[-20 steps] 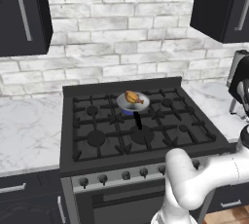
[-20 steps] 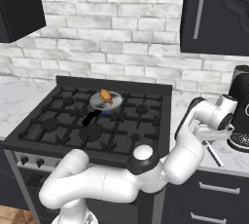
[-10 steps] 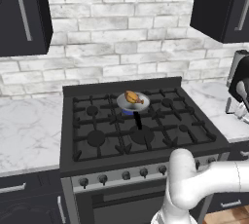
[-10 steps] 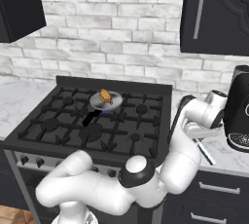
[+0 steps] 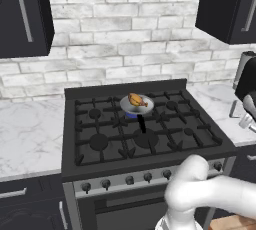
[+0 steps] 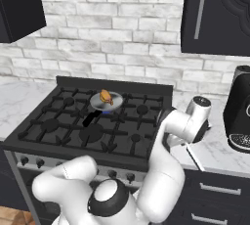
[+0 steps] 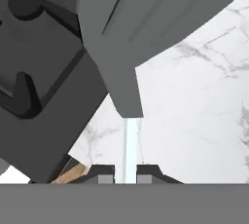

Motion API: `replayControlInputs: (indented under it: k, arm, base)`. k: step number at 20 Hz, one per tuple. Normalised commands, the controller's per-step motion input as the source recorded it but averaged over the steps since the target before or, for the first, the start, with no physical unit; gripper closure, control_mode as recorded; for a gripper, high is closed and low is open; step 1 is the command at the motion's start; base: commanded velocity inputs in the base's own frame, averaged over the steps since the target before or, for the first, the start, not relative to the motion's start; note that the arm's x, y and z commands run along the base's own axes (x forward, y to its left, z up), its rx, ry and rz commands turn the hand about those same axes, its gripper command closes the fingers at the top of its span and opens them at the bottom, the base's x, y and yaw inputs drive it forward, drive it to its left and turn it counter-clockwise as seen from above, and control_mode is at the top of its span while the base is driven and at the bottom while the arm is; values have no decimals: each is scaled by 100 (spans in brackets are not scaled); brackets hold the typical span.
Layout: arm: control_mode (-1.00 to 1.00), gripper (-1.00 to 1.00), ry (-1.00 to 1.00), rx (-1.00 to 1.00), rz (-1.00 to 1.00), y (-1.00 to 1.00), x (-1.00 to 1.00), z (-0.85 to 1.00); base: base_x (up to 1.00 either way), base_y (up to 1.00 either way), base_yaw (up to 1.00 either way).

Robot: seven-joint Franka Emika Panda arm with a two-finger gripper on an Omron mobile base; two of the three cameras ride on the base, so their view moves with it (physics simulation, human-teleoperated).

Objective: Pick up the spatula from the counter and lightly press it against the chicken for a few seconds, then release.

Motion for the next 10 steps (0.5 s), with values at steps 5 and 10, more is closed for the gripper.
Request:
replayControlInputs:
  k: [5, 10]
  arm:
    - [-100, 100, -11, -15, 0, 55, -25, 29]
    - [-100, 100, -3, -14, 6, 53, -2, 18]
  base:
    - [0, 0, 0]
    - [0, 0, 0]
